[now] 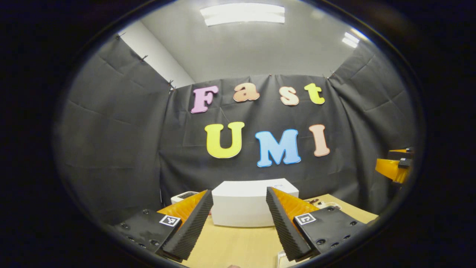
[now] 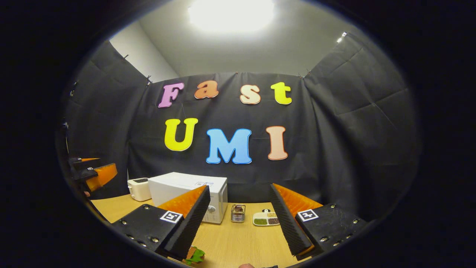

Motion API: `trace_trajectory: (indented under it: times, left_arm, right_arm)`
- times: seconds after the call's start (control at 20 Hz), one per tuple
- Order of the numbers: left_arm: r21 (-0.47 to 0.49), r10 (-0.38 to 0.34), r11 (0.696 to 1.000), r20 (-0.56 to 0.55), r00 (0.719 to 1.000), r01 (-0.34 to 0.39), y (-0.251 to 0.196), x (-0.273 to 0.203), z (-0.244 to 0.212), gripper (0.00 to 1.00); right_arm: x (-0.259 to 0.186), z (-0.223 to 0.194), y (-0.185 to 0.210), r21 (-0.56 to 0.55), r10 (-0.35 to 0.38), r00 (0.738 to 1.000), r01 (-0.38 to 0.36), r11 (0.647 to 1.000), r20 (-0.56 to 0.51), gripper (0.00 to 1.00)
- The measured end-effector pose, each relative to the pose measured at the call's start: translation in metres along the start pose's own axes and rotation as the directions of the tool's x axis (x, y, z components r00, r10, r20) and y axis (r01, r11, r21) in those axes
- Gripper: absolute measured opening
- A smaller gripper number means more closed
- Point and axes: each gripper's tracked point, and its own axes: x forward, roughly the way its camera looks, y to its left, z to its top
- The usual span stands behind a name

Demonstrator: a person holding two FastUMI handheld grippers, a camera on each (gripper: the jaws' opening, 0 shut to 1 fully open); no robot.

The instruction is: Open the microwave oven with the left hand, put the food in, and close the microwave oven.

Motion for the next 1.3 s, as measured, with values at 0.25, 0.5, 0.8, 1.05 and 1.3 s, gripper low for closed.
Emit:
trace_trajectory:
  times: [0.25,0.5,0.8,1.05,1.3]
  left_arm:
    - [0.008,-0.051,0.999,0.034,0.998,0.051,-0.022,0.049,-0.003,0.94]
    - [-0.012,-0.148,0.989,0.03,0.988,0.149,-0.055,0.115,-0.029,0.96]
    - [-0.043,-0.208,0.978,-0.027,0.978,0.206,-0.086,0.192,-0.085,0.95]
    - [-0.052,-0.234,0.972,-0.112,0.966,0.229,-0.108,0.242,-0.143,0.95]
    - [-0.046,-0.287,0.958,-0.208,0.935,0.283,-0.142,0.272,-0.2,0.95]
  right_arm:
    - [0.018,-0.004,-0.004,0.012,-0.021,1.0,0.021,1.0,-0.007,0.96]
    - [0.04,-0.003,-0.007,0.018,-0.097,0.995,0.097,0.995,-0.013,0.96]
    - [0.055,-0.007,-0.018,-0.009,-0.193,0.98,0.192,0.981,-0.044,0.96]
    - [0.055,-0.013,-0.034,-0.042,-0.282,0.957,0.28,0.959,-0.068,0.96]
    - [0.051,-0.02,-0.051,-0.06,-0.368,0.925,0.364,0.929,-0.096,0.96]
